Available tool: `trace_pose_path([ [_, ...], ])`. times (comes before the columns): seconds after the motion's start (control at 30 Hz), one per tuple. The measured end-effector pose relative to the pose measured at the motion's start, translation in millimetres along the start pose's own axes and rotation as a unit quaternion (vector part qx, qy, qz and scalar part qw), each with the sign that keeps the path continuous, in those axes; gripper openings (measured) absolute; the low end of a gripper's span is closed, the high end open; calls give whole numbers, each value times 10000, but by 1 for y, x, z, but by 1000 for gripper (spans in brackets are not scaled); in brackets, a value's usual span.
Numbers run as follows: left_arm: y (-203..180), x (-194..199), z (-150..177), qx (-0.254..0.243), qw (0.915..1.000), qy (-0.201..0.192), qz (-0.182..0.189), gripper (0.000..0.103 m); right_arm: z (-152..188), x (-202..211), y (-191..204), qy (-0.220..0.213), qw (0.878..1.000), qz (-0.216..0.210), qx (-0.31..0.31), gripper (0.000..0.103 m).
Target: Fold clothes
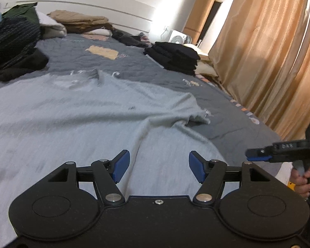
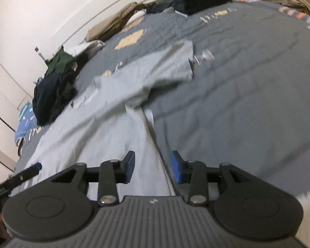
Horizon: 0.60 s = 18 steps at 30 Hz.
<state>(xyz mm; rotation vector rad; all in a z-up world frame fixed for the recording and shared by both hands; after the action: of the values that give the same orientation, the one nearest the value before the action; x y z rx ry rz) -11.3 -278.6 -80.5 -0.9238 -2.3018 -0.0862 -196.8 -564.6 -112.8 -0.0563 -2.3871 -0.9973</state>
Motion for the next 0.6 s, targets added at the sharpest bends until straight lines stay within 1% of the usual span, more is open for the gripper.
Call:
trace_pose_path([
  [0.07,6,9,11,-26,9999,73,-99,63,13,5,-4,33,9999,42,-85,37],
  [0.17,15,23,27,-73,9995,169,-249,63,36,11,-5,364,9993,81,57,37],
  [0.27,29,35,36,-13,9989,233,-395,63,49,20,-7,413,9991,19,35,37],
  [0.37,41,48,44,166,9981,276,-530,63,57,26,-8,489,9988,-10,2,37],
  [0.47,48,61,53,356,9967,324,-652,63,63,29,-3,535,9985,-35,126,37],
  [0.6,51,76,67,417,9947,426,-837,63,71,27,-4,678,9975,33,173,37],
])
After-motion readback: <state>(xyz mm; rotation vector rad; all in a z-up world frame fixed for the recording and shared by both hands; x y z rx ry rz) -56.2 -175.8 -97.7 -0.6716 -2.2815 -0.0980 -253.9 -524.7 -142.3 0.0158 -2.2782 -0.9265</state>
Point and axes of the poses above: each gripper's, at about its wrist camera, not at the fingertips, and x roughly against the way its jaws point, y to its left, z to its underside, the point moved 7 cm from there along -x, roughly the way its jaws point, and after that the axes turned 15 degrees about -z, right-handed, at the moved point
